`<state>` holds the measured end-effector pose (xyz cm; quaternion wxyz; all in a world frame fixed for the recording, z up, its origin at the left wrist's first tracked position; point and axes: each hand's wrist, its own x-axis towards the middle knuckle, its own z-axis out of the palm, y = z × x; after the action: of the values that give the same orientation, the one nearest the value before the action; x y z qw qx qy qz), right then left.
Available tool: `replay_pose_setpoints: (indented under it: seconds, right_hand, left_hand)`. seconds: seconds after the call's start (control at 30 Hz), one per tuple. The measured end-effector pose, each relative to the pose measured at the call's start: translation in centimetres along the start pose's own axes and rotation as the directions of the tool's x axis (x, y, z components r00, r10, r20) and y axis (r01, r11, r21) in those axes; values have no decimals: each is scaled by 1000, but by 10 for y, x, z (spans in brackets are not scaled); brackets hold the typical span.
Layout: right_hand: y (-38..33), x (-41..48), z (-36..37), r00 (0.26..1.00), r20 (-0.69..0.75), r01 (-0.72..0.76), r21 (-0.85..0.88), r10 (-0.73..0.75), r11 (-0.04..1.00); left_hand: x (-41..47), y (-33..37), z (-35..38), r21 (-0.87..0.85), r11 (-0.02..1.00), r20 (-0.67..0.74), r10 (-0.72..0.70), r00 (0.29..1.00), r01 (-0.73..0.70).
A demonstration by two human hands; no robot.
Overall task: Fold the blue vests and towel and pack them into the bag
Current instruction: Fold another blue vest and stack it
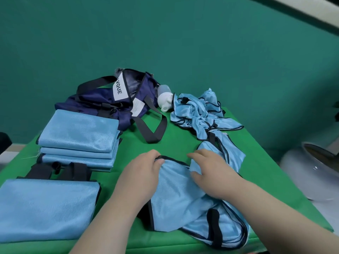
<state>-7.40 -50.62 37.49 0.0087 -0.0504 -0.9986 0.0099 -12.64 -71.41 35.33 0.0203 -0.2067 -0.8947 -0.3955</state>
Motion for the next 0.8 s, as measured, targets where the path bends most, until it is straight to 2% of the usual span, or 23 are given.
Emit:
replay_pose_setpoints:
  seconds: [0.07, 0.13, 0.2, 0.3, 0.43, 0.57, 0.7, 0.8]
  right_hand:
    - [-7, 17, 1, 993, 76, 78, 103, -86, 992]
    - [-9, 33, 2, 975, 204, 74, 97, -93, 993]
    - [-6, 45, 2, 959, 267, 73, 78, -91, 994]
    - [-2, 57, -3, 954, 274, 100, 98, -123, 990]
    - [-10, 71, -8, 937, 293, 117, 255, -192, 960]
    - [-24, 85, -7, 916, 316, 218, 123, -246, 968]
    - [-18, 93, -15, 936, 288, 181, 95, -201, 979]
    - [-4, 97, -19, 935, 302, 175, 60, -185, 983]
  left_hand:
    - [0, 0, -3, -44, 999, -23, 2, 1000, -3]
    - [0, 0, -7, -83, 997, -43, 3, 999, -6]
    - [0, -1, -12, -100, 995, -49, 14, 999, -19]
    - [1, -4, -20, -133, 991, -32, 26, 999, -30]
    - [4, -8, -27, -173, 984, -13, 37, 999, -39]
    - [6, -12, -32, -156, 987, -38, 35, 999, -41]
    - [7, -18, -36, -131, 991, -51, 26, 998, -32]
    - [8, -21, -40, -144, 989, -111, 12, 994, -28]
